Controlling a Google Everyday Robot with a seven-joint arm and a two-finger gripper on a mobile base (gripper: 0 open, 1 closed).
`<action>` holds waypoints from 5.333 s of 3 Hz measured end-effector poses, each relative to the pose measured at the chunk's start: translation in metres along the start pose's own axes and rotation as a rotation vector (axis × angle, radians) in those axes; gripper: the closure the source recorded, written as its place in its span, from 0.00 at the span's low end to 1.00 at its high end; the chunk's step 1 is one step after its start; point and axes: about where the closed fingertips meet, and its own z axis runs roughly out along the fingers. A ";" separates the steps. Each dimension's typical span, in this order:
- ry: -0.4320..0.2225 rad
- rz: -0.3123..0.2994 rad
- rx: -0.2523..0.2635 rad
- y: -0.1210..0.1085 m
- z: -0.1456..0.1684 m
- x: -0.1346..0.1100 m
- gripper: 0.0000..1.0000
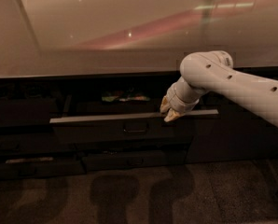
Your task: Open top drawer
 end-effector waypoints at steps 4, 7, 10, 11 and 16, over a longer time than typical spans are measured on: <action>0.056 -0.003 0.074 -0.049 -0.076 -0.007 1.00; -0.030 0.062 -0.089 -0.020 0.012 0.030 1.00; -0.272 -0.008 -0.071 -0.020 0.016 0.019 1.00; -0.272 -0.008 -0.071 -0.020 0.016 0.019 1.00; -0.225 -0.007 -0.085 0.058 0.047 -0.001 1.00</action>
Offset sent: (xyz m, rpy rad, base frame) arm -0.0087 0.0203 0.1075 -0.0175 -0.1345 0.0161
